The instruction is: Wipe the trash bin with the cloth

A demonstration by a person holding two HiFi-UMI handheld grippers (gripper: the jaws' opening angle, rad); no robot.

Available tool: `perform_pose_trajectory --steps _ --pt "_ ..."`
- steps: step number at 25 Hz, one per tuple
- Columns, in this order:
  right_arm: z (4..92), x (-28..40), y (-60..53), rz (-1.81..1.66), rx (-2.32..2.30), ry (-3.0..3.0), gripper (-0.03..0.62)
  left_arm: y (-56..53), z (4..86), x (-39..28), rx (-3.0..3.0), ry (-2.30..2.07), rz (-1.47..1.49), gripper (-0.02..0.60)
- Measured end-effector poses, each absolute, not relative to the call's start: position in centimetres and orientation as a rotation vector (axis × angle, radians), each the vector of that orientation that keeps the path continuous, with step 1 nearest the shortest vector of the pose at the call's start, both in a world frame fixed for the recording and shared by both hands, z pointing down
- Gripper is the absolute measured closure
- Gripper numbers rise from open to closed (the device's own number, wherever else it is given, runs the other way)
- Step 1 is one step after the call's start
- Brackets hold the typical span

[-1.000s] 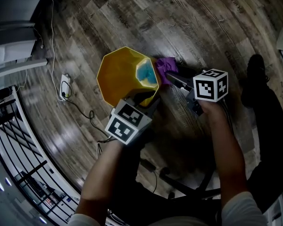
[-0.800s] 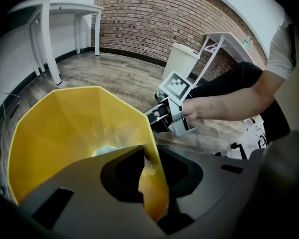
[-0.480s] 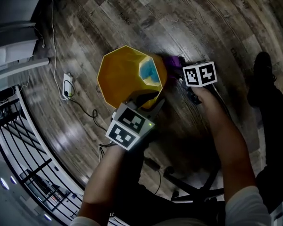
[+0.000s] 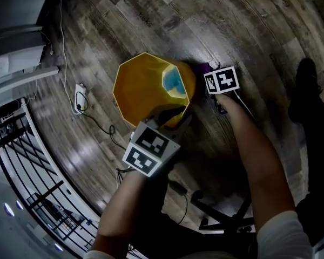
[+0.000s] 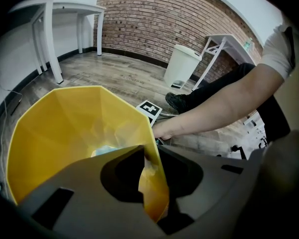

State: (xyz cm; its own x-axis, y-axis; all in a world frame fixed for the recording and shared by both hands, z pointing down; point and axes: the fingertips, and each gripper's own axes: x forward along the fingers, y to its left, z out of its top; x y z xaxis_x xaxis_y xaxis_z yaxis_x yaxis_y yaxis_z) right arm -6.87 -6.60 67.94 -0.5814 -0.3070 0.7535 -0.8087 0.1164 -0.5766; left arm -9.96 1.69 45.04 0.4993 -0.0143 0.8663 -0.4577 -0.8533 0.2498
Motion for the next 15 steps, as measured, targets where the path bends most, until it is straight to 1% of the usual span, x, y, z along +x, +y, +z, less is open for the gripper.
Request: perform_pose_trajectory --steps 5,9,11,12,15 --pt "66.5 -5.9 -6.8 1.375 1.111 -1.947 0.422 1.2 45.3 -9.8 2.273 -0.432 1.298 0.511" --pt "62.6 -4.2 -5.9 1.489 1.193 -2.017 0.422 1.0 45.3 -9.2 2.278 -0.441 1.286 0.511" --pt "60.5 -3.4 -5.3 1.578 1.243 -2.046 0.422 1.2 45.0 -8.9 2.301 -0.407 1.279 0.487" --pt "59.4 -3.0 -5.1 1.619 1.267 -2.066 0.422 1.4 44.8 -8.8 2.321 -0.379 1.286 0.455" --pt "55.6 -1.9 -4.6 1.684 1.323 -2.164 0.422 2.3 44.2 -9.3 2.403 -0.284 1.39 0.398"
